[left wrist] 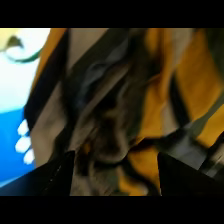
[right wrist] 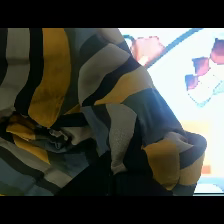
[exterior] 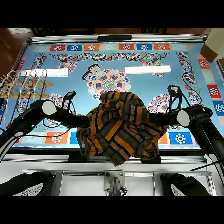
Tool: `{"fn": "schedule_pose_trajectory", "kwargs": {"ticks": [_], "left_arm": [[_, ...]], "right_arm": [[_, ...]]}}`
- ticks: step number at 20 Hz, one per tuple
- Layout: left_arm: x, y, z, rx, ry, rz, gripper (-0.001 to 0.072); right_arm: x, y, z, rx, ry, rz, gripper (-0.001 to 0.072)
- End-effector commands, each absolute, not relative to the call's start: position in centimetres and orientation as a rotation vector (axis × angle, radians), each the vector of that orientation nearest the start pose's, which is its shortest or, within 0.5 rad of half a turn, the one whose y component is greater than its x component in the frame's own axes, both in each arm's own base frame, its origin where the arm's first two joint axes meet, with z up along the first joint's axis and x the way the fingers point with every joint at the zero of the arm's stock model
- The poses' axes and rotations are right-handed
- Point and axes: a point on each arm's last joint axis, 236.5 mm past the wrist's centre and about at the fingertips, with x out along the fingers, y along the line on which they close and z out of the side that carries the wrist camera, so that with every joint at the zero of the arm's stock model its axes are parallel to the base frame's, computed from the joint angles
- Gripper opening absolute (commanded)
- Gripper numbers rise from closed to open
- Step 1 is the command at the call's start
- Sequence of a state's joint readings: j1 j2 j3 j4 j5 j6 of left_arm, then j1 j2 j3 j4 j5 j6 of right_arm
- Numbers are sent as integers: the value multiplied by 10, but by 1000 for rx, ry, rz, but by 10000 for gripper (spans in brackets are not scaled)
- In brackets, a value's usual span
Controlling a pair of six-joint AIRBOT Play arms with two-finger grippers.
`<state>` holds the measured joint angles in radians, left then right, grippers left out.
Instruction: Fold the shirts.
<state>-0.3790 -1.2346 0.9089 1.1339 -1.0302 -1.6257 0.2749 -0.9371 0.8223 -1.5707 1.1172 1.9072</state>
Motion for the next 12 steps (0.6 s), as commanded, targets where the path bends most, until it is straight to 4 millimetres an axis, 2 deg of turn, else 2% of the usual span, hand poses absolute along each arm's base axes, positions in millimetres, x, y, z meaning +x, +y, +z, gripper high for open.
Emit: {"fn": "schedule_pose_trajectory", "kwargs": {"ticks": [1,2,6,7,8,9,10,12], "left_arm": [[333,-236,-26,-236,1268,-491,624],[341,-240,-28,-217,1263,-505,623],[357,-250,-56,-186,1346,-513,615],[363,-256,-57,-186,1343,-520,600],[370,-261,-54,-185,1329,-527,480],[379,-265,-48,-185,1309,-534,251],[387,-268,-39,-186,1284,-542,112],[398,-272,-16,-164,1241,-580,58]], "right_arm": [[291,83,6,124,1241,34,51],[291,83,6,124,1240,34,51],[291,83,6,125,1240,34,51],[291,83,6,125,1241,34,51],[291,83,6,125,1240,34,51],[291,83,6,125,1240,34,51],[291,83,6,125,1239,34,51],[295,84,13,128,1224,37,51]]}}
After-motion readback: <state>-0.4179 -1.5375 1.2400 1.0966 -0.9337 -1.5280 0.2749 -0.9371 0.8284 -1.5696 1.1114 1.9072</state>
